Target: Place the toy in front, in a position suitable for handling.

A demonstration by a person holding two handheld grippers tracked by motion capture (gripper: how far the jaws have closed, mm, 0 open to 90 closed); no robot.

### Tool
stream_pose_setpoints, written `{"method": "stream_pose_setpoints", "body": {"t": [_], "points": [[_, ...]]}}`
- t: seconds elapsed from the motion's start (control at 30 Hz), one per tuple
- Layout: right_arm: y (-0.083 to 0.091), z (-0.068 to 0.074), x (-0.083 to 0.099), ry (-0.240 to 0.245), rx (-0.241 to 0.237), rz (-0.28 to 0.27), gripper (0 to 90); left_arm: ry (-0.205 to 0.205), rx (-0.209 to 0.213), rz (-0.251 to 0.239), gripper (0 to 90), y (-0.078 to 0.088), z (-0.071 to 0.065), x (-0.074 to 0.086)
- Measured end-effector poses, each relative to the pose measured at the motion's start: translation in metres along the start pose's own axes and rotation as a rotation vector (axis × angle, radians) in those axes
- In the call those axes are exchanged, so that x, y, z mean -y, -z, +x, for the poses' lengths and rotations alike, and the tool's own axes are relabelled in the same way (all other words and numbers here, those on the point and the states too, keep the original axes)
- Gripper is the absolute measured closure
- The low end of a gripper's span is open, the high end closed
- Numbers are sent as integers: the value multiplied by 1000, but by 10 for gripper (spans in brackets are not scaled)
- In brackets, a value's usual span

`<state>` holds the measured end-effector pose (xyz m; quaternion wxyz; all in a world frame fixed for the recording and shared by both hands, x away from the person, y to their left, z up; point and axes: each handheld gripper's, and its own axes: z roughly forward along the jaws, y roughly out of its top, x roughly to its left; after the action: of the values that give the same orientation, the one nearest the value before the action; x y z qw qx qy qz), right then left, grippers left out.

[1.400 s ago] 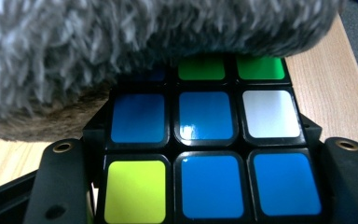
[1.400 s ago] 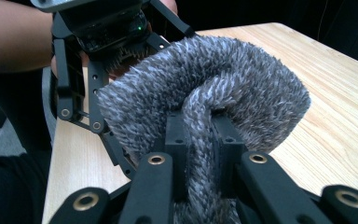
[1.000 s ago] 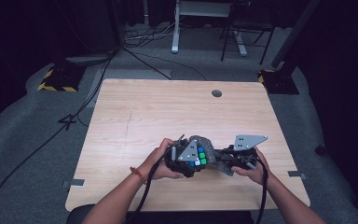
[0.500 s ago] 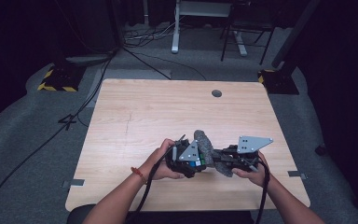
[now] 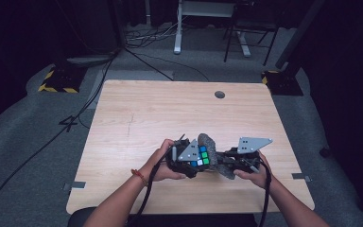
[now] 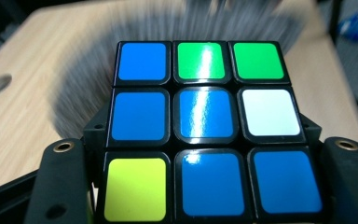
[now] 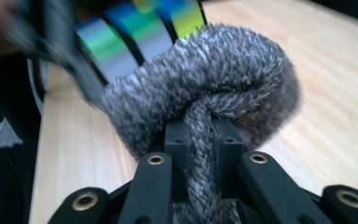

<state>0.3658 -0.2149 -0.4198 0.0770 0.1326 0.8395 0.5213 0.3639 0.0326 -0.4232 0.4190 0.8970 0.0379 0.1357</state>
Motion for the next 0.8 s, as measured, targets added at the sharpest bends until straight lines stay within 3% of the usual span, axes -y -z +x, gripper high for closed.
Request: {"method": "stream_pose_setpoints", "body": {"t": [0.07, 0.23, 0.43, 0.5, 0.57, 0.73, 0.8], "points": [[2, 5, -4, 25, 9, -9, 801, 3, 13, 11, 334, -4, 0, 1], [5, 6, -5, 21, -2, -39, 802, 4, 16, 26, 334, -8, -1, 0], [3, 7, -7, 26, -14, -50, 801, -6, 19, 78, 333, -16, -3, 2], [2, 7, -7, 24, -29, -62, 801, -15, 17, 86, 334, -17, -5, 1], [0, 9, -8, 40, -15, -45, 800, -23, -2, 92, 335, -16, -5, 1], [1, 0, -2, 15, 35, -15, 800, 1, -7, 41, 336, -5, 0, 1], [-2, -10, 8, -25, 38, 35, 800, 6, -13, 12, 335, 1, 2, 0]]}}
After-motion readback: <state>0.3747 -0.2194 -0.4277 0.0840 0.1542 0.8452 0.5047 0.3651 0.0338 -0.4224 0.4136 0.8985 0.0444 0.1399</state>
